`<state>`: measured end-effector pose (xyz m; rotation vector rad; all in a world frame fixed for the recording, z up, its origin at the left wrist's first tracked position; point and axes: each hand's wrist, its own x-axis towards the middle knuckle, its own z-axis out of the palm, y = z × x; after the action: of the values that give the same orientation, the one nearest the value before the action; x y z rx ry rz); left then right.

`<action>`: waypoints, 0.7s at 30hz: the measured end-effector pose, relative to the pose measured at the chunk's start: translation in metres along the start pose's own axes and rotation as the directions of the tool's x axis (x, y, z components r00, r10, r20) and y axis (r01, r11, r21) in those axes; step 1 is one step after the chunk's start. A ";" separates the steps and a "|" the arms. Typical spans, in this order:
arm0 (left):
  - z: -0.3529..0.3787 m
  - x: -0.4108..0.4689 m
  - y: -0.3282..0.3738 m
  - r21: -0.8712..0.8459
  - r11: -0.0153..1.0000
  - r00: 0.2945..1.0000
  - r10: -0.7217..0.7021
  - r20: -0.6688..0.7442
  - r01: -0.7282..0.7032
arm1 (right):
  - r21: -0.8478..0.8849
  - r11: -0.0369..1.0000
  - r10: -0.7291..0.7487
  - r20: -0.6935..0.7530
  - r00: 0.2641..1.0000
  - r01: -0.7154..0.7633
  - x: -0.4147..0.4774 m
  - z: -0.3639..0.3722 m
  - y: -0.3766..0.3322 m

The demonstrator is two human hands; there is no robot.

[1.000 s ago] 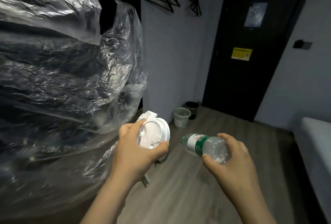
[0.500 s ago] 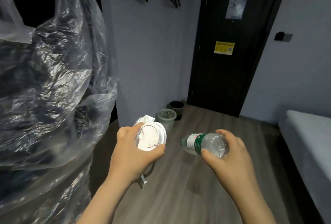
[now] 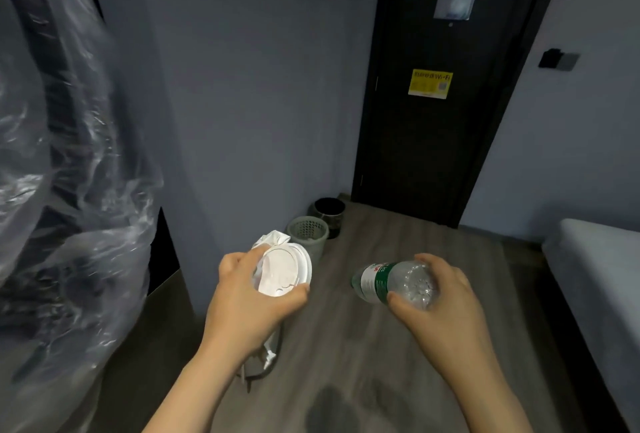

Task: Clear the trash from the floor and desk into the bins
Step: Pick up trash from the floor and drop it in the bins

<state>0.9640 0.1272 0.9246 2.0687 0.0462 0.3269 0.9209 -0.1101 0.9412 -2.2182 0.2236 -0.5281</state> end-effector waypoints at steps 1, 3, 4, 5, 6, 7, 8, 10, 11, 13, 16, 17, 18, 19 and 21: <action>0.005 0.016 -0.004 -0.007 1.000 1.000 0.001 0.004 -0.001 | -0.010 1.000 0.002 -0.003 1.000 -0.002 0.014 0.009 0.002; 0.014 0.052 -0.014 -0.016 1.000 1.000 0.008 0.002 -0.008 | -0.028 1.000 -0.001 -0.010 1.000 0.001 0.045 0.030 0.003; 0.016 0.072 -0.019 -0.016 1.000 1.000 0.013 0.002 -0.013 | -0.029 1.000 -0.001 -0.014 1.000 0.000 0.061 0.042 0.002; 0.018 0.093 -0.024 -0.015 1.000 1.000 0.016 0.004 -0.016 | -0.031 1.000 0.005 -0.016 1.000 -0.006 0.078 0.053 -0.001; 0.019 0.114 -0.028 -0.015 1.000 1.000 0.019 0.006 -0.019 | -0.037 0.999 0.011 -0.013 1.000 -0.011 0.095 0.064 -0.003; 0.020 0.135 -0.031 -0.017 1.000 1.000 0.022 0.009 -0.022 | -0.050 0.999 0.011 -0.004 1.000 -0.012 0.111 0.075 -0.006; 0.021 0.155 -0.035 -0.019 1.000 1.000 0.021 0.013 -0.021 | -0.065 0.998 0.010 0.004 1.000 -0.010 0.127 0.085 -0.009; 0.025 0.192 -0.040 -0.023 1.000 1.000 0.011 0.019 -0.011 | -0.072 0.997 0.018 -0.003 1.000 -0.018 0.154 0.103 -0.012; 0.028 0.209 -0.042 -0.026 1.000 1.000 0.006 0.022 -0.006 | -0.064 0.998 0.027 -0.010 1.000 -0.027 0.166 0.111 -0.013; 0.037 0.241 -0.048 -0.028 1.000 0.999 -0.005 0.041 0.006 | -0.060 0.997 0.047 -0.003 0.999 -0.047 0.190 0.128 -0.011; 0.052 0.277 -0.061 -0.013 1.000 0.997 0.000 0.075 0.001 | -0.094 0.992 0.089 0.033 0.995 -0.086 0.224 0.150 -0.005; 0.057 0.289 -0.065 -0.011 1.000 0.997 -0.004 0.081 0.005 | -0.096 0.991 0.097 0.035 0.995 -0.094 0.236 0.157 -0.003; 0.062 0.301 -0.067 -0.007 1.000 0.996 -0.014 0.083 0.014 | -0.096 0.991 0.101 0.033 0.994 -0.098 0.249 0.164 -0.001; 0.068 0.314 -0.070 -0.001 1.000 0.996 -0.025 0.081 0.025 | -0.097 0.990 0.104 0.028 0.994 -0.101 0.263 0.171 0.002; 0.081 0.342 -0.074 0.006 0.999 0.996 -0.040 0.076 0.040 | -0.098 0.989 0.111 0.017 0.994 -0.109 0.292 0.185 0.009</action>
<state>1.3207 0.1522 0.8960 2.0800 0.0425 0.2239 1.2650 -0.0851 0.9152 -2.2894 0.3650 -0.4402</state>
